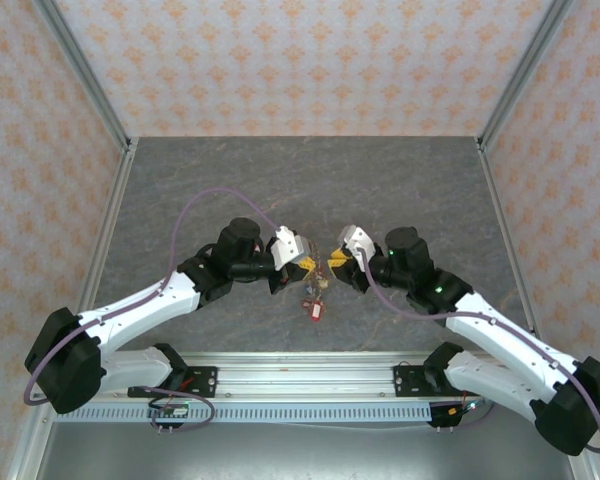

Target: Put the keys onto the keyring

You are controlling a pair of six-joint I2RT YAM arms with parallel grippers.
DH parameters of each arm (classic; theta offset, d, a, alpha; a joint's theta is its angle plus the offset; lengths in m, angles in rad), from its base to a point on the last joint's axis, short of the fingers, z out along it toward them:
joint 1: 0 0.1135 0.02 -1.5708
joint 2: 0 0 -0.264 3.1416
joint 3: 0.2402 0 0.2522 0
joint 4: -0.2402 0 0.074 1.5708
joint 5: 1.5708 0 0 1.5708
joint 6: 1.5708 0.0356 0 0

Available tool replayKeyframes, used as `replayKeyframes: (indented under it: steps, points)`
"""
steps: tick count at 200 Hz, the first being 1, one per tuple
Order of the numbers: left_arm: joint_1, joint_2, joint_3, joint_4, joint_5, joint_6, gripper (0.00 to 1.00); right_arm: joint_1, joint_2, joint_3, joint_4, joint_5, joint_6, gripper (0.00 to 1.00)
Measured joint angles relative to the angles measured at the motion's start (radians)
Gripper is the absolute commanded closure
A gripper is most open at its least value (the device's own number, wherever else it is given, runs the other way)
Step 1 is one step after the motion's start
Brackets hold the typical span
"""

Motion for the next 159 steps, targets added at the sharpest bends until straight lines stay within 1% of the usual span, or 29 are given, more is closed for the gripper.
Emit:
replayKeyframes:
  steps: [26,57,137,150,159]
  points:
    - [0.0,-0.005,0.004,-0.037,0.02,0.04,1.0,0.0,-0.003,0.005,-0.008,-0.066,-0.028,0.79]
    - [0.0,-0.006,0.017,-0.064,0.034,0.066,1.0,0.0,0.034,0.027,-0.012,-0.148,-0.066,0.79]
    - [0.0,-0.006,0.03,-0.072,0.065,0.085,1.0,0.0,0.079,0.053,-0.029,-0.2,-0.11,0.82]
    - [0.0,-0.006,0.03,-0.073,0.069,0.085,1.0,0.0,0.082,0.053,-0.029,-0.208,-0.111,0.85]
    - [0.0,-0.006,0.03,-0.074,0.072,0.085,1.0,0.0,0.085,0.054,-0.029,-0.209,-0.114,0.85]
